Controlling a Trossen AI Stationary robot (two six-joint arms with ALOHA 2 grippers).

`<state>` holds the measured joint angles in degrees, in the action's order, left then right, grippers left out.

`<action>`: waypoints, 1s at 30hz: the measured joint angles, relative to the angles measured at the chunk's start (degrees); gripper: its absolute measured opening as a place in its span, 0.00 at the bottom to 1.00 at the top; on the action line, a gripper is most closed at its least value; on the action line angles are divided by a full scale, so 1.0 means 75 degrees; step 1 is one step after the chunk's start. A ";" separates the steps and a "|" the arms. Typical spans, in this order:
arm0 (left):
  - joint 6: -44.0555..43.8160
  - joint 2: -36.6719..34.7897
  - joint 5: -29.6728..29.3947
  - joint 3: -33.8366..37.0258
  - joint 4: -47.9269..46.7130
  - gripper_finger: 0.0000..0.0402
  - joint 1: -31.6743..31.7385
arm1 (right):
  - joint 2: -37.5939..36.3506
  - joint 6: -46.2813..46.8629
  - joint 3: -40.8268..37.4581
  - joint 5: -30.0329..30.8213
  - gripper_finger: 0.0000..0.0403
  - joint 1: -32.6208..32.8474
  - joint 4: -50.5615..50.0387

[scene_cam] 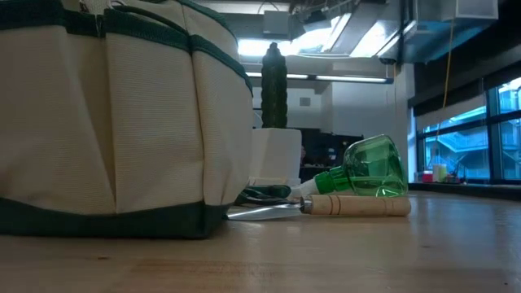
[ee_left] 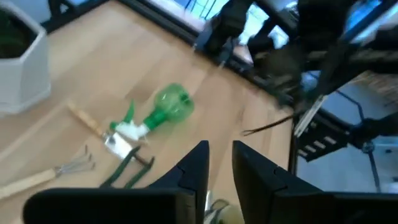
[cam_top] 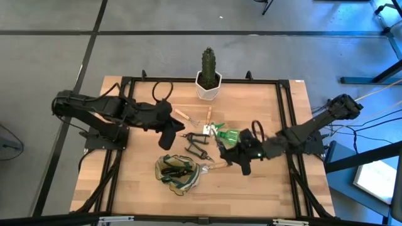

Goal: Pick & Place Garden tools in Gardening bag
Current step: Put the shear scissors into the gardening bag

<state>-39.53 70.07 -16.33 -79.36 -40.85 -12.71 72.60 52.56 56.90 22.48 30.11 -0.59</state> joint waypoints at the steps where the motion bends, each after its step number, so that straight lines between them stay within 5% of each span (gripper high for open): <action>1: -0.0109 -0.0107 0.0061 0.0270 0.0377 0.13 -0.0003 | 0.0005 -0.0228 0.0000 -0.0371 0.13 -0.0177 0.0316; 11: -0.0769 -0.1778 0.0688 0.3904 0.6026 0.00 -0.0522 | 0.0067 -0.1367 -0.0006 -0.3233 0.13 -0.1549 0.2838; 18: -0.0864 -0.2286 0.0593 0.5471 0.8716 0.04 -0.0813 | 0.0563 -0.1574 -0.0006 -0.4133 0.13 -0.1887 0.5254; 23: -0.0309 -0.2294 0.0564 0.5650 0.9485 0.08 -0.0911 | 0.1465 -0.1170 -0.0009 -0.4713 0.13 -0.2054 0.6469; 30: 0.0071 -0.2294 0.0509 0.5649 0.9039 0.12 -0.0332 | 0.2831 0.0041 -0.0015 -0.6099 0.13 -0.2810 0.9207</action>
<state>-39.00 52.86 -12.51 -36.99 26.94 -15.20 93.83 52.87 56.80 -23.26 9.04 68.46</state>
